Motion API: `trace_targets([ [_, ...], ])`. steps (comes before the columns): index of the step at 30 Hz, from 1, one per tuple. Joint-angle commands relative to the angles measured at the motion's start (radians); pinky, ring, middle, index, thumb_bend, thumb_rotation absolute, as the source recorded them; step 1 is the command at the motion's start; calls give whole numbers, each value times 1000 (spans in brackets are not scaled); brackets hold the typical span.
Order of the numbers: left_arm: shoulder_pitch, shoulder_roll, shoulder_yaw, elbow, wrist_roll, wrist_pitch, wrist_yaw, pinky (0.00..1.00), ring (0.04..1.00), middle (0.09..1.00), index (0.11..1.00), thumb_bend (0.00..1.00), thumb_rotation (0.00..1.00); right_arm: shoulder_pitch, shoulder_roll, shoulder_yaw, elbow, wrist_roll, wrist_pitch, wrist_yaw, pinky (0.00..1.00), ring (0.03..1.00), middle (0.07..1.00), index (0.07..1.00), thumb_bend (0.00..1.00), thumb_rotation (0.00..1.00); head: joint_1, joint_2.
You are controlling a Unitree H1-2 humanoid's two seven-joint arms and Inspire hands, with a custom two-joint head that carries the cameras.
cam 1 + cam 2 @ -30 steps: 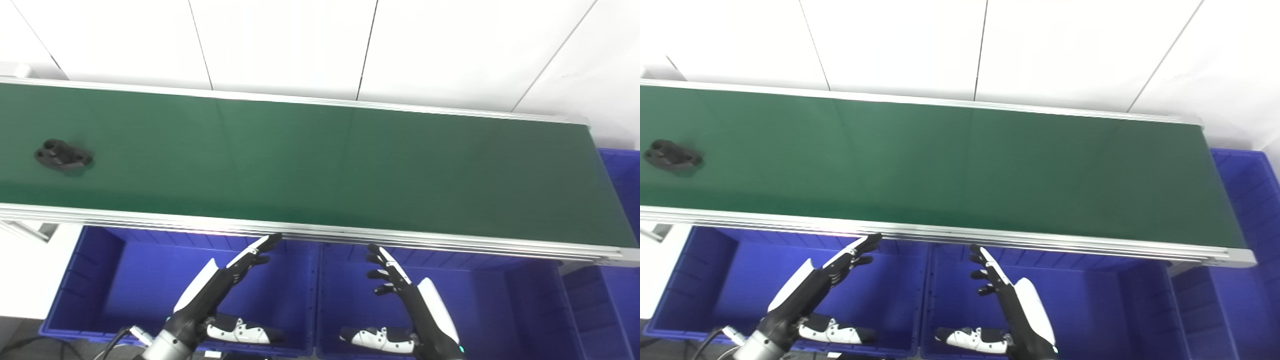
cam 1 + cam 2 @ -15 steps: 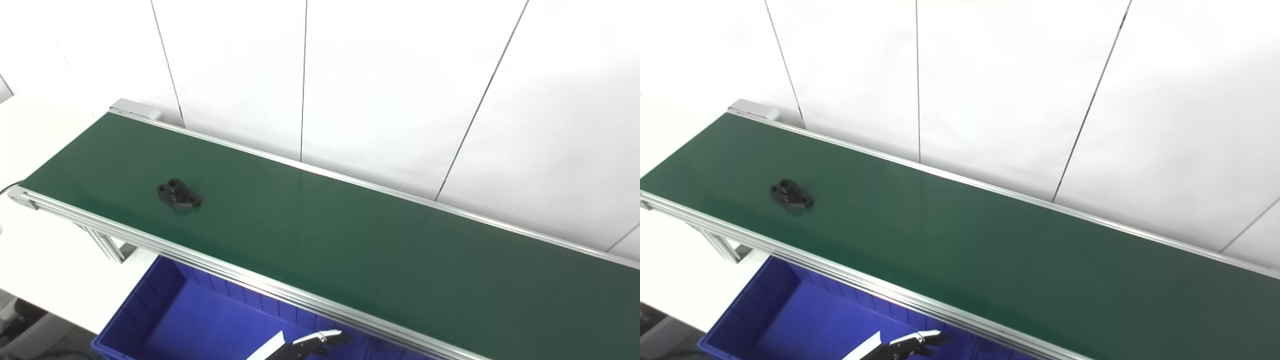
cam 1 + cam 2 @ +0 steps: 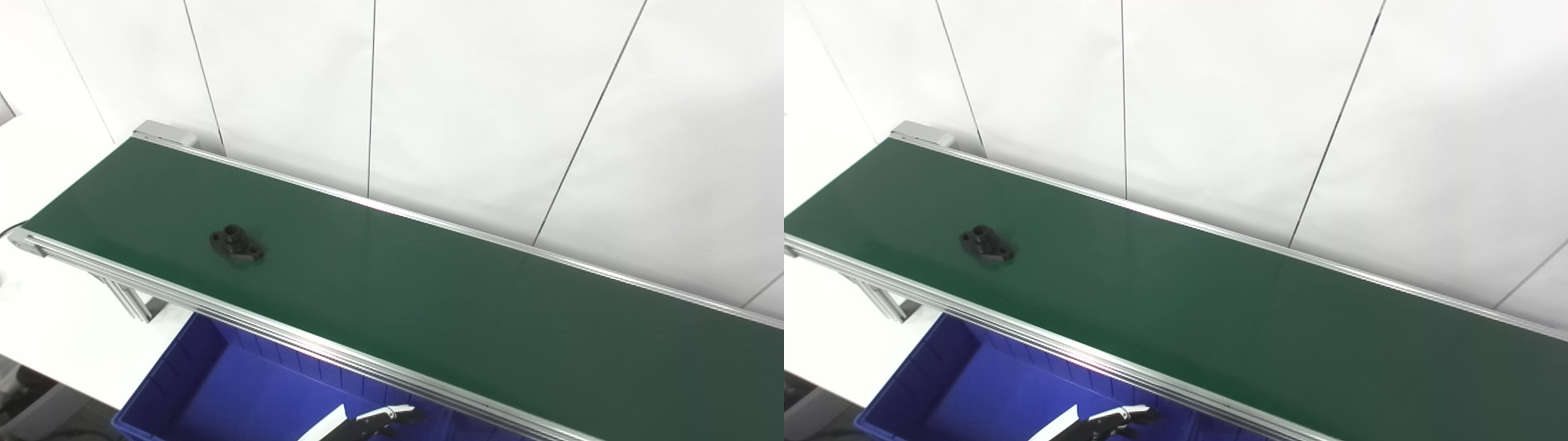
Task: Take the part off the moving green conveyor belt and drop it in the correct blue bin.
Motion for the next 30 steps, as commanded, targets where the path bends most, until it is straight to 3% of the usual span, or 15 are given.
trace_targets([
  [1, -12, 6, 1, -5, -10, -49, 11, 822, 895, 911, 850, 665, 196, 1, 13, -9, -16, 34, -120, -44, 857, 885, 904, 951, 829, 167, -9, 3],
  [7, -6, 8, 7, -8, -28, -42, 7, 814, 898, 914, 852, 667, 190, 15, 27, -32, -80, 96, -240, -76, 772, 864, 891, 941, 811, 173, -75, 25],
  [10, -9, 9, 10, -3, -37, -49, 6, 798, 899, 918, 853, 675, 195, 5, 39, -42, -156, 106, -237, -73, 706, 825, 868, 924, 808, 161, -132, 49],
  [17, -19, 30, 15, -12, -68, -45, -13, 778, 898, 928, 872, 663, 183, -66, 60, -63, -323, 74, -105, -16, 655, 782, 830, 901, 837, 162, -241, 95],
  [22, -43, 53, 17, 31, -91, -124, -17, 805, 910, 945, 894, 653, 187, -170, 75, -89, -382, 17, 28, 31, 635, 759, 811, 884, 874, 218, -332, 123],
  [25, -50, 66, 19, 35, -107, -132, -23, 850, 931, 953, 904, 660, 207, -236, 75, -98, -396, -21, 95, 65, 636, 750, 799, 886, 870, 291, -346, 137],
  [30, -55, 80, 23, 19, -118, -125, -30, 924, 966, 966, 918, 671, 268, -314, 97, -93, -391, -49, 209, 111, 668, 772, 812, 888, 840, 257, -357, 168],
])
